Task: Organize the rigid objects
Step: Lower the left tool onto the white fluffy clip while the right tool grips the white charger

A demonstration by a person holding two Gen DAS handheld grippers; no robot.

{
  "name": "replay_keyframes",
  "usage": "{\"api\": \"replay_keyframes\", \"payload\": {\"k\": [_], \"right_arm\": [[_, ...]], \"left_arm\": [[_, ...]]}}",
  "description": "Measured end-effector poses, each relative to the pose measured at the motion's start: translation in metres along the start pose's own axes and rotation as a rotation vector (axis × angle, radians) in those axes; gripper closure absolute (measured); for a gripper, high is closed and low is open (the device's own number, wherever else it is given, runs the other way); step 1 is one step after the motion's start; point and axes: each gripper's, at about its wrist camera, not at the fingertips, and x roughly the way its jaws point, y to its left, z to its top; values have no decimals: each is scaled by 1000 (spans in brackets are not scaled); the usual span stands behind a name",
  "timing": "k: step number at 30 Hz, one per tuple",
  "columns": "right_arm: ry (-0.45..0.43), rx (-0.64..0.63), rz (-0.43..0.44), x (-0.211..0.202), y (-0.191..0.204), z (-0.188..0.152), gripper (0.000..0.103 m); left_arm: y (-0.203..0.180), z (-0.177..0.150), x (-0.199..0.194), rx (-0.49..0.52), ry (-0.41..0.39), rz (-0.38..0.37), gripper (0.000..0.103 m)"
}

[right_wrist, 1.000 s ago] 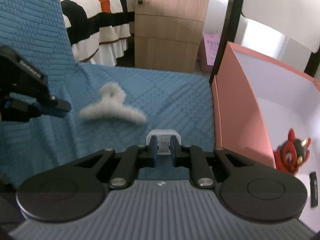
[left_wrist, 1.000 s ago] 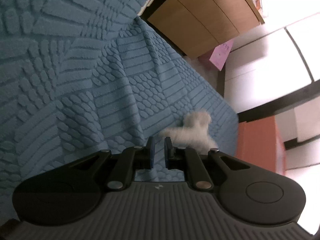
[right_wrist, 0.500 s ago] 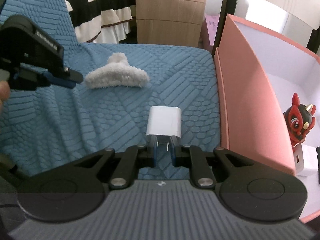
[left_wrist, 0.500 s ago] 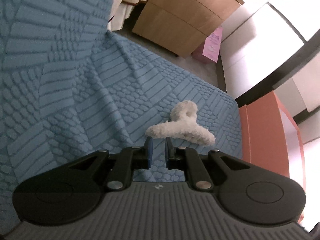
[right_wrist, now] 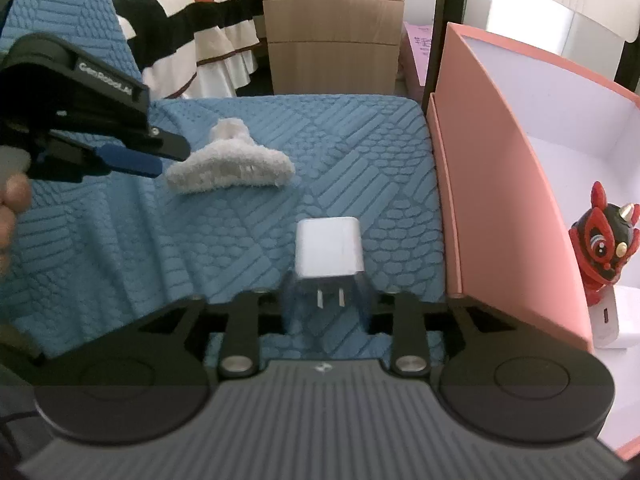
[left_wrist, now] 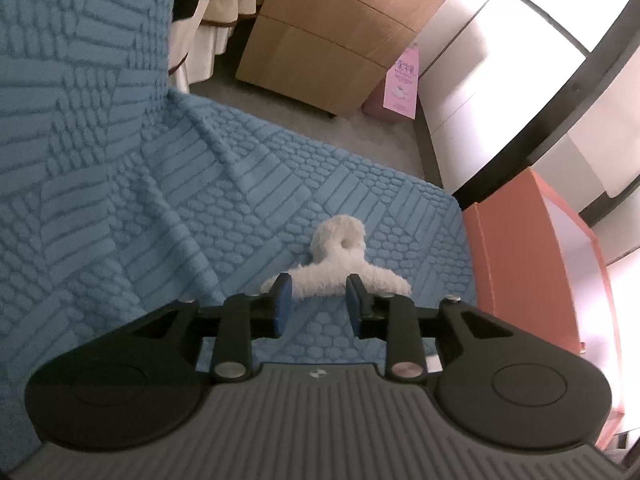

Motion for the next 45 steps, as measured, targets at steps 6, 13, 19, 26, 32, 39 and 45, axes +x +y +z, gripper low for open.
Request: {"api": "replay_keyframes", "payload": {"k": [6,13,19,26,32,39,45], "right_arm": [[3,-5,1,8,5,3,41],[26,58,26,13,-1,9,42],[38,45,8,24,-2,11,42],[21,16,-18,31,-1,16,43],[33,-35,-51,37,7,15,48],[26,-41,-49,36,11,15,58],[30,-23,-34,32,8,15,58]], "left_arm": [[-5,8,9,31,-3,-17,69],[-3,18,21,-12,-6,-61,67],[-13,18,36,13,-1,-43,56],[-20,19,50,23,4,-16,56],[-22,20,64,-15,15,56,57],[-31,17,74,-14,10,89,64],[-30,15,64,12,-6,91,66]]}}
